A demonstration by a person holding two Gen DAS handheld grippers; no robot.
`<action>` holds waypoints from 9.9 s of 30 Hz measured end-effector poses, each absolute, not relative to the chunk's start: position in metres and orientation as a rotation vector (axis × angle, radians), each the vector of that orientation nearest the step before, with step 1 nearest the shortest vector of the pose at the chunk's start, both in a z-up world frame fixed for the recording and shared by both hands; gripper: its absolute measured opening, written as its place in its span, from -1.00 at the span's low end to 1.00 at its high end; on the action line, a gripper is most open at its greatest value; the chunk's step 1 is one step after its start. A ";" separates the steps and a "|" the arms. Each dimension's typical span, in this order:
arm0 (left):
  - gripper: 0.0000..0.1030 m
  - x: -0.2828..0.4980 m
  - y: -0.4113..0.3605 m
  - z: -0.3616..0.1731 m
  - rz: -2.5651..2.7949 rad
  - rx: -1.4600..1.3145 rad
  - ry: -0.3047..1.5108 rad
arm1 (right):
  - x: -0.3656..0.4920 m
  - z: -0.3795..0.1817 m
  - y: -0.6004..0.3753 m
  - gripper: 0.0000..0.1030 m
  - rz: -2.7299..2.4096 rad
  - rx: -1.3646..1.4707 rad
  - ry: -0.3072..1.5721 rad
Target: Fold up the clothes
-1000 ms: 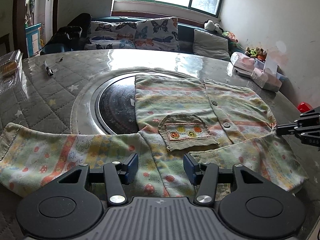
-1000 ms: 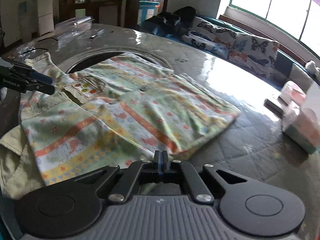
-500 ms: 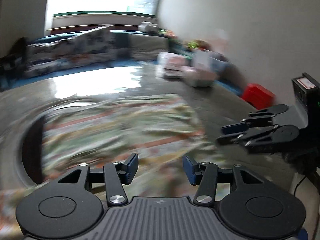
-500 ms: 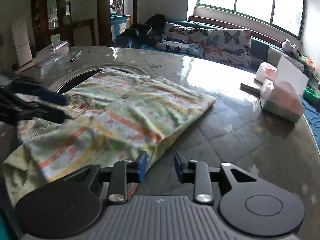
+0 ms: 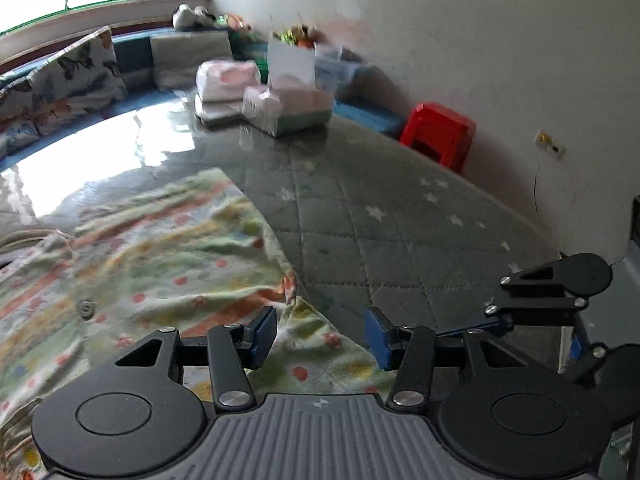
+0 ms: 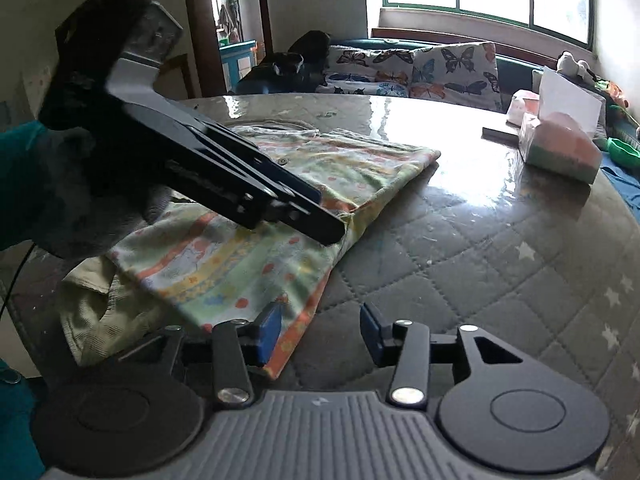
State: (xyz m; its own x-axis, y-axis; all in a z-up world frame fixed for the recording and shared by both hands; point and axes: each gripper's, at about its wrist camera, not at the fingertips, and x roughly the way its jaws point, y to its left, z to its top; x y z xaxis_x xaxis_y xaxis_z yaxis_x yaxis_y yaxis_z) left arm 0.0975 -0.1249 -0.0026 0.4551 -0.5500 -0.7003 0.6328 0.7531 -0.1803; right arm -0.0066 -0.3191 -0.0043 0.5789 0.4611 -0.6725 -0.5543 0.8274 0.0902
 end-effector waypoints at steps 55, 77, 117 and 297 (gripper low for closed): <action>0.05 0.029 0.031 -0.005 -0.298 -0.121 0.748 | 0.044 -0.018 -0.269 -0.09 0.552 -0.157 0.699; -0.96 0.002 0.031 0.003 -0.173 -0.093 0.600 | 0.040 -0.017 -0.254 0.08 0.541 -0.158 0.717; -0.12 -0.008 0.073 -0.010 -0.046 -0.227 0.656 | 0.034 -0.017 -0.206 0.38 0.633 -0.214 0.702; 1.00 -0.030 0.058 -0.021 0.081 0.024 0.724 | 0.002 -0.032 -0.236 1.00 0.584 -0.135 0.684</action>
